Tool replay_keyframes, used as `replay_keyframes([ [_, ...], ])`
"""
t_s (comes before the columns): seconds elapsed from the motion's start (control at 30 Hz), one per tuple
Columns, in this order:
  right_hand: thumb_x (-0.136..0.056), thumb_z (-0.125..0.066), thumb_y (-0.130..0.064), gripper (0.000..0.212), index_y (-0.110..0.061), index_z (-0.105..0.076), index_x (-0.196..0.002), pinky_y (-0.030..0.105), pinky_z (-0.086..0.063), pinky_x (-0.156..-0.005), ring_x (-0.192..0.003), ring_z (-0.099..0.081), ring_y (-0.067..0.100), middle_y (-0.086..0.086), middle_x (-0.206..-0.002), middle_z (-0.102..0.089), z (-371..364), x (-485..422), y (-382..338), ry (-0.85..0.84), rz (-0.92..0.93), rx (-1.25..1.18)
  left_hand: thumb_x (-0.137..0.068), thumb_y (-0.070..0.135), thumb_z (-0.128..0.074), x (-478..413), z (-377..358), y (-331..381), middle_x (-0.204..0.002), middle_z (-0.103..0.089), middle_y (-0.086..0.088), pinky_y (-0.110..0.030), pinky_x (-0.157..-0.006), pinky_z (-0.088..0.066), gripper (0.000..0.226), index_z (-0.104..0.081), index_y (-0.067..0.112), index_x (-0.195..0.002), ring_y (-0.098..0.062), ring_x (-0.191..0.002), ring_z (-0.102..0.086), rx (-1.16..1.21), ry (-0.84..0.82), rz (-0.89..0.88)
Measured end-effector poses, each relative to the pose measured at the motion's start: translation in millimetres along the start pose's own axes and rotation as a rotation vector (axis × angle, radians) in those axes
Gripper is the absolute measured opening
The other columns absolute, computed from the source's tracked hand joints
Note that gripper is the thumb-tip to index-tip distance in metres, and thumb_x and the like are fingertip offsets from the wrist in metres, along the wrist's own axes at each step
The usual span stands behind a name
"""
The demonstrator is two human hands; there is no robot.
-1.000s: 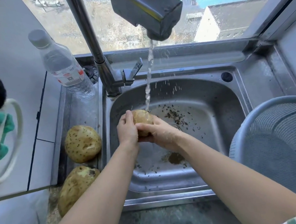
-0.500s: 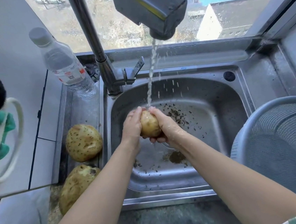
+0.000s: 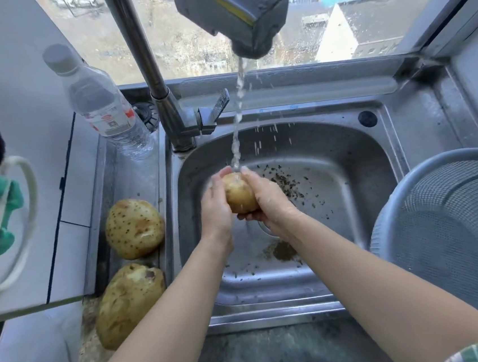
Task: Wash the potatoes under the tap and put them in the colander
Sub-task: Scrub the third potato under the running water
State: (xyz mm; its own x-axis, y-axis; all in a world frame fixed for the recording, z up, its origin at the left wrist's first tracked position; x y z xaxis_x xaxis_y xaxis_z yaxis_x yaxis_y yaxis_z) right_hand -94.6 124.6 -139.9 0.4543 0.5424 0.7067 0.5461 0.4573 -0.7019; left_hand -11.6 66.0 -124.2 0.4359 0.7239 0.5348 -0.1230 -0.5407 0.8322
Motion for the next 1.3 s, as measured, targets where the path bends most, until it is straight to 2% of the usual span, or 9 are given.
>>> replay_keyframes([
  [0.1, -0.101, -0.035, -0.05, 0.049, -0.009, -0.061, -0.096, 0.036, -0.053, -0.061, -0.062, -0.063, 0.023, 0.015, -0.082, -0.067, 8.4, -1.0, -0.3, 0.105, -0.044, -0.018, -0.099, 0.029, -0.057, 6.1, -6.5, -6.2, -0.123, -0.06, -0.007, -0.02, -0.076, -0.055, 0.036, -0.05, 0.029, -0.134, -0.017, -0.104, -0.064, -0.069, -0.173, -0.103],
  [0.2, -0.104, -0.027, -0.049, 0.053, -0.005, -0.056, -0.108, 0.031, -0.047, -0.05, -0.053, -0.059, 0.019, 0.017, -0.083, -0.065, 2.5, 1.8, 1.3, 0.049, 0.01, 0.039, -0.103, 0.029, -0.049, -5.0, -0.8, -3.8, -0.111, -0.064, -0.011, -0.02, -0.056, -0.053, 0.018, -0.064, 0.024, -0.111, -0.016, -0.085, -0.064, 0.011, 0.001, -0.03],
  [0.33, -0.101, -0.045, -0.041, 0.038, -0.013, -0.044, -0.127, 0.021, -0.045, -0.046, -0.071, -0.058, 0.016, 0.012, -0.107, -0.057, -7.5, 8.3, 1.3, -0.057, 0.194, 0.048, -0.107, 0.041, -0.032, -15.2, 5.3, -9.5, -0.098, -0.07, -0.013, -0.027, -0.049, -0.045, 0.046, -0.072, 0.023, -0.092, -0.025, -0.072, -0.063, 0.282, 0.085, 0.198],
  [0.43, -0.1, -0.051, -0.031, 0.02, -0.015, -0.055, -0.111, 0.02, -0.044, -0.044, -0.071, -0.058, 0.017, 0.006, -0.096, -0.059, -5.2, 3.7, -4.4, -0.003, 0.304, 0.049, -0.106, 0.046, -0.033, -12.8, 5.4, -15.9, -0.104, -0.068, -0.015, -0.03, -0.052, -0.049, 0.046, -0.067, 0.016, -0.112, -0.025, -0.077, -0.063, 0.26, 0.046, 0.227],
  [0.6, -0.107, -0.031, -0.022, 0.032, -0.019, -0.062, -0.098, 0.033, -0.057, -0.08, -0.092, -0.063, 0.024, 0.006, -0.096, -0.064, -0.1, -3.5, -11.0, 0.138, 0.391, 0.094, -0.093, 0.039, -0.063, -7.0, 1.1, -17.0, -0.116, -0.068, -0.014, -0.038, -0.075, -0.059, 0.041, -0.058, 0.012, -0.124, -0.027, -0.097, -0.069, -0.104, -0.006, 0.204],
  [0.77, -0.104, -0.039, -0.035, 0.018, -0.035, -0.052, -0.116, 0.037, -0.054, -0.094, -0.111, -0.06, 0.021, 0.002, -0.117, -0.059, -7.9, 5.1, -1.7, -0.048, 0.437, 0.222, -0.103, 0.042, -0.044, -18.8, 14.9, -6.8, -0.099, -0.069, -0.014, -0.05, -0.09, -0.058, 0.036, -0.064, 0.017, -0.087, -0.032, -0.097, -0.069, -0.1, 0.276, 0.223],
  [1.0, -0.106, -0.031, -0.034, 0.037, -0.019, -0.06, -0.088, 0.042, -0.058, -0.078, -0.08, -0.062, 0.021, 0.008, -0.09, -0.064, 8.0, -5.1, -12.7, 0.238, 0.275, 0.059, -0.1, 0.035, -0.055, -4.6, -3.9, -16.1, -0.118, -0.068, -0.012, -0.039, -0.1, -0.053, 0.038, -0.057, 0.006, -0.126, -0.024, -0.109, -0.066, -0.186, -0.081, 0.029],
  [1.17, -0.104, -0.039, -0.037, 0.034, -0.017, -0.047, -0.13, 0.025, -0.049, -0.045, -0.084, -0.061, 0.019, 0.008, -0.12, -0.052, 2.9, 0.0, -5.7, 0.048, 0.394, 0.146, -0.106, 0.031, -0.041, -20.2, 12.5, -4.5, -0.093, -0.066, -0.016, -0.042, -0.082, -0.058, 0.038, -0.064, 0.007, -0.088, -0.027, -0.088, -0.065, -0.135, 0.128, 0.067],
  [1.3, -0.101, -0.044, -0.038, 0.023, -0.021, -0.053, -0.114, 0.019, -0.042, -0.039, -0.075, -0.06, 0.021, 0.006, -0.105, -0.057, -2.3, 1.7, -7.9, 0.024, 0.347, 0.079, -0.106, 0.031, -0.042, -22.1, 22.3, -4.1, -0.101, -0.067, -0.017, -0.046, -0.09, -0.057, 0.034, -0.066, 0.011, -0.092, -0.034, -0.102, -0.066, -0.132, 0.214, 0.069],
])
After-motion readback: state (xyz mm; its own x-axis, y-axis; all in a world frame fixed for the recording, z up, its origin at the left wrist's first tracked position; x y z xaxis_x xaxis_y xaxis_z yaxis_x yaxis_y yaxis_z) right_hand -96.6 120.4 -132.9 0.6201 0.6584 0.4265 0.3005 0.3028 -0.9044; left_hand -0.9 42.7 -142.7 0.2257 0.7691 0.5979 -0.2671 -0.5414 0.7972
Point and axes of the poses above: each hand's wrist, its own x-axis away from the middle knuckle, its own z-axis out of the back of the hand, y = z × x, the point moved 5 cm from there along -x, towards the middle knuckle
